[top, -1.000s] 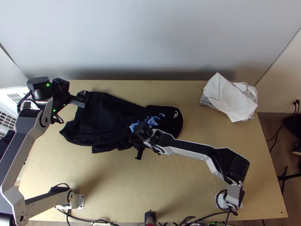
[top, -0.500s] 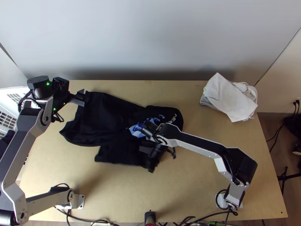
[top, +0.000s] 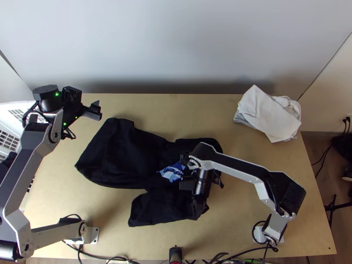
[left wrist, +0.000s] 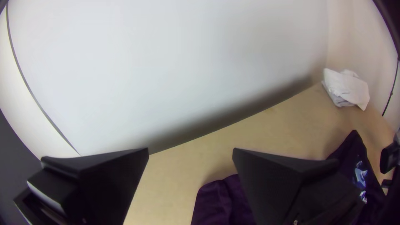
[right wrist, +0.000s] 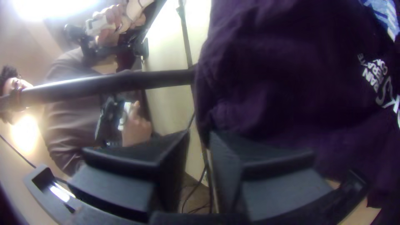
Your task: Fold the t-shirt
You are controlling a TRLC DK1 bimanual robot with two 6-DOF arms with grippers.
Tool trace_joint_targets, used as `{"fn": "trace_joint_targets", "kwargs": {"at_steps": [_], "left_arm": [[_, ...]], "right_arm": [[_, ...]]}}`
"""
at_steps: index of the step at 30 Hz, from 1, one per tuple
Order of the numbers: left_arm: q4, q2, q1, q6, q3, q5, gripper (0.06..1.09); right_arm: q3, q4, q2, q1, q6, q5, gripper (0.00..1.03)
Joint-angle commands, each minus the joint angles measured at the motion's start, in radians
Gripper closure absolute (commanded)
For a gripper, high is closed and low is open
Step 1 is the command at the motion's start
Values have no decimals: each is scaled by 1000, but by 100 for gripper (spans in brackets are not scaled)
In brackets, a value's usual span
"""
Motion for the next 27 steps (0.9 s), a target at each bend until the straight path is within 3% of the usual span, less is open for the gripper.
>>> {"fn": "trace_joint_targets", "kwargs": {"at_steps": [1, 7, 11, 16, 27], "left_arm": [[-3, 3, 0, 2, 9, -1, 10], [-15, 0, 1, 3, -5, -1, 10], [-15, 23, -8, 20, -41, 1, 10], [-118, 74, -54, 57, -64, 4, 11], [-72, 157, -68, 57, -189, 4, 11]], "right_arm": [[20, 215, -80, -58, 172, 35, 4], [40, 525, -227, -11, 262, 316, 4], [40, 681, -279, 55, 262, 420, 4], [29, 713, -248, 158, 251, 461, 5], [25, 765, -100, 250, 330, 465, 5]]}}
